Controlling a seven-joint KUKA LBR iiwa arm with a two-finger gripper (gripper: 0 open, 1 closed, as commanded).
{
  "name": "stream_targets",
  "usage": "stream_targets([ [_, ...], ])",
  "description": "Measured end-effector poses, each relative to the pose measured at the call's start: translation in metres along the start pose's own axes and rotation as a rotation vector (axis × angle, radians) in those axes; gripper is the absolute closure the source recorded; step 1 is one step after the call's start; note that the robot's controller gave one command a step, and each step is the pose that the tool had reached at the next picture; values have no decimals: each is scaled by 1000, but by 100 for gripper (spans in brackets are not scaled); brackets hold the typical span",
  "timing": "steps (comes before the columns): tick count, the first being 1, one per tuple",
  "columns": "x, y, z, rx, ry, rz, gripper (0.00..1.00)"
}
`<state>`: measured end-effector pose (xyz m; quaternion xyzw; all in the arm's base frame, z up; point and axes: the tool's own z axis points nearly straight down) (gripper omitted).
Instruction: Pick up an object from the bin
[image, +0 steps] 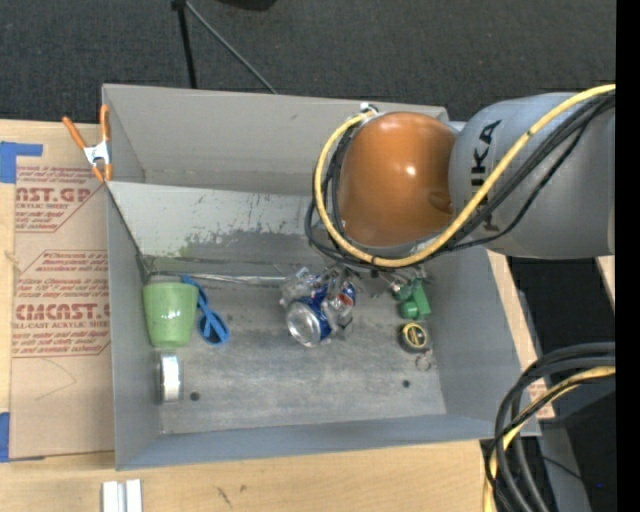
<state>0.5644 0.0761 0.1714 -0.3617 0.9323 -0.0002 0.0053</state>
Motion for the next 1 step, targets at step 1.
stream_targets([
  [1, -24, 31, -163, 1, -2, 27, 100],
])
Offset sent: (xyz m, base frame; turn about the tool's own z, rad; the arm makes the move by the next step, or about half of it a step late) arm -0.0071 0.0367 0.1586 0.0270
